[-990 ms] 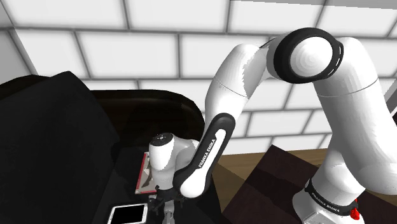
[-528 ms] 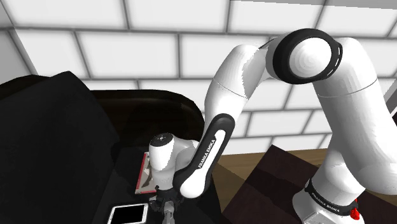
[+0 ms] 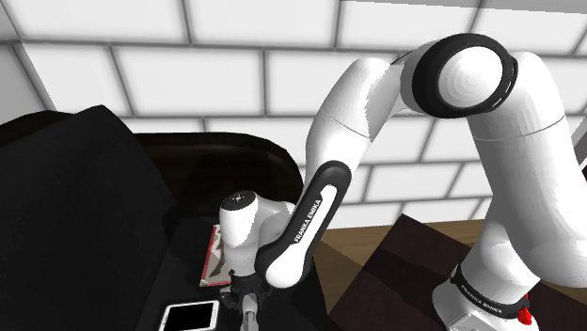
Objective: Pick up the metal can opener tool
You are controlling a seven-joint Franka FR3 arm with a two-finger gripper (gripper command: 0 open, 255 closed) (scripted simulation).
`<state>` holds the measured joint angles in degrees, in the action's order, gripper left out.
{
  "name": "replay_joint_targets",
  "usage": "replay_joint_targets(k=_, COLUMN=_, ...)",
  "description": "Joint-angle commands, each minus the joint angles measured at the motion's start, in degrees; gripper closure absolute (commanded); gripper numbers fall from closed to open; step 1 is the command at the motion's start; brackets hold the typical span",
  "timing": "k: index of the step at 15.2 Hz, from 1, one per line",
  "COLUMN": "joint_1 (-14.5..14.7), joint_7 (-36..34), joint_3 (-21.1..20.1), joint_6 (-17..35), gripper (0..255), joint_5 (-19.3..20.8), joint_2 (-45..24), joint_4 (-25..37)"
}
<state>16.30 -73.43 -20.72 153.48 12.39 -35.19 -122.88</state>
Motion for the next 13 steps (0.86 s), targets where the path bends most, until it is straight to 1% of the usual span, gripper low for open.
replay_joint_targets(k=1, joint_1=-0.47, joint_7=0.20, joint_3=-0.72, joint_6=-1.04, gripper=255, joint_5=-0.58, joint_2=1.44, joint_4=-0.41)
replay_joint_targets(k=11, joint_1=-3.21, joint_7=1.99, joint_3=-4.20, joint_6=-6.49, gripper=255, joint_5=-4.01, joint_2=8.52, joint_4=-1.94)
replay_joint_targets(k=13, joint_1=-3.24, joint_7=2.02, joint_3=-4.24, joint_6=-6.57, gripper=255, joint_5=-4.07, joint_2=8.62, joint_4=-1.95)
